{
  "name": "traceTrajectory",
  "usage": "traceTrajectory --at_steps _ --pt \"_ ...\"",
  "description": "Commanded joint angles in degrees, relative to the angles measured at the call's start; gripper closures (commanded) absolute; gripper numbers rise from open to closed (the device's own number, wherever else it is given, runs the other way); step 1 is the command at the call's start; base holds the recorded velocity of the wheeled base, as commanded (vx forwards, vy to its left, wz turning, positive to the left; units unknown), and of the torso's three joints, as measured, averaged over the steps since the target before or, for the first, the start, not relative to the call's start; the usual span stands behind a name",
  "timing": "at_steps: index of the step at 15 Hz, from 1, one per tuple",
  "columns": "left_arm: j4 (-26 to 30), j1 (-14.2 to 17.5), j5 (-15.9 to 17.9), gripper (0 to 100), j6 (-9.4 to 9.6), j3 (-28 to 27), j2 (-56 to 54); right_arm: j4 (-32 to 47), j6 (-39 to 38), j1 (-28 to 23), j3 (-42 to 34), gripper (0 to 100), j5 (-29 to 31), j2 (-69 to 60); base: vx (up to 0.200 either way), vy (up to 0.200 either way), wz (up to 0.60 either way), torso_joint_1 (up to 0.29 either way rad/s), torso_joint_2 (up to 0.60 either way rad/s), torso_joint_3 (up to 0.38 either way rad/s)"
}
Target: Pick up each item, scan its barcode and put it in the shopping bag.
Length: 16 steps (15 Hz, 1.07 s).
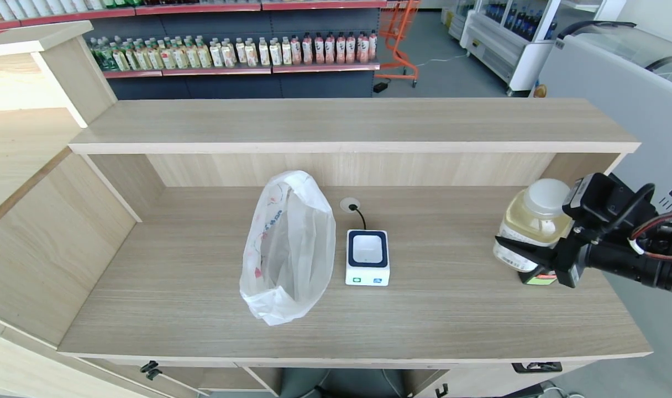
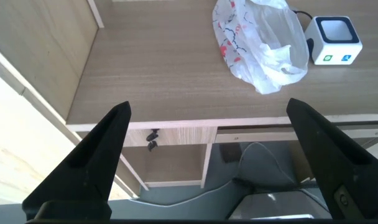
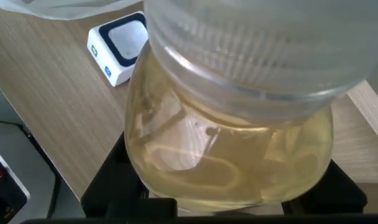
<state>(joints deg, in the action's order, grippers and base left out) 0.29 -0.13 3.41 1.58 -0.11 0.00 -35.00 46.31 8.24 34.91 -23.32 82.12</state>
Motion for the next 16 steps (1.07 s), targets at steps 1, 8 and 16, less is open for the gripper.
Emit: traceTrajectory --at_steps 1,8,16 --pt "-0.03 0.05 0.01 0 0.00 0.02 0.00 0.02 0.01 -0.15 -0.37 100 0.21 -0.03 0.000 0.000 0.00 0.000 0.00 0.000" --pt "-0.03 0.05 0.01 0 0.09 0.02 0.00 -0.07 -2.02 -0.15 0.51 100 -2.52 2.61 0.000 0.171 0.00 0.003 0.00 -0.001" --pt "-0.03 0.05 0.01 0 -0.09 0.02 0.00 -7.19 -1.66 0.11 7.98 100 -11.66 16.67 0.000 0.000 0.00 0.000 0.00 0.000"
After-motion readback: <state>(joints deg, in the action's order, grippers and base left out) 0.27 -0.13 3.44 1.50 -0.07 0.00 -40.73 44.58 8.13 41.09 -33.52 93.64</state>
